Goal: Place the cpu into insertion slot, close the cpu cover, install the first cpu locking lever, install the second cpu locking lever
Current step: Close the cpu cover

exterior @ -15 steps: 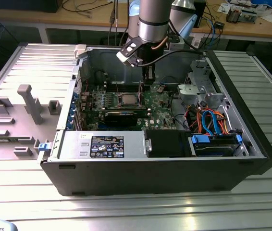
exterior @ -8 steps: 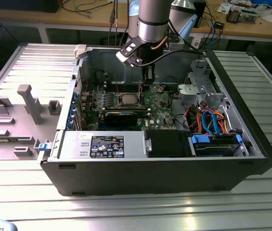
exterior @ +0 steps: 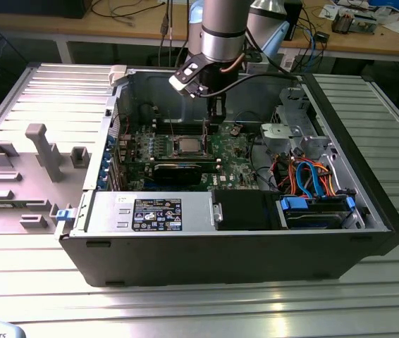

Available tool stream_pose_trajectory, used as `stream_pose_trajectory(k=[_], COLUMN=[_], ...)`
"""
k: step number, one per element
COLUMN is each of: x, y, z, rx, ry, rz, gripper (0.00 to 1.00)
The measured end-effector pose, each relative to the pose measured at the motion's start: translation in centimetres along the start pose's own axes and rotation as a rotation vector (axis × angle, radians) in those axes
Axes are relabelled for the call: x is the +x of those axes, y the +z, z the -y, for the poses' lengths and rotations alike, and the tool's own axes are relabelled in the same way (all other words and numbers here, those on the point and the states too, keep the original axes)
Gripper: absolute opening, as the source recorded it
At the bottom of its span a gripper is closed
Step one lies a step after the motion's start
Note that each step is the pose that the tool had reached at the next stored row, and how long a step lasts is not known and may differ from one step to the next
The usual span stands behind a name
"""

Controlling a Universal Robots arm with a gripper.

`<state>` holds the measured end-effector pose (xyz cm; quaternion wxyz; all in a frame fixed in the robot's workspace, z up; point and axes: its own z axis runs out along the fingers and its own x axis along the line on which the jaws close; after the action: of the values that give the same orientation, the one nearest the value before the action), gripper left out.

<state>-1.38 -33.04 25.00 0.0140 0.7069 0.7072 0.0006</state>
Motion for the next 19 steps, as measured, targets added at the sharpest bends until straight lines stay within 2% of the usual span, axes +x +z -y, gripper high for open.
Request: stream_pose_trajectory(k=[19], x=[0.0], y=[-0.01], z=[0.38], rx=[0.0], ry=[0.0], rz=[0.0001], gripper=[0.11])
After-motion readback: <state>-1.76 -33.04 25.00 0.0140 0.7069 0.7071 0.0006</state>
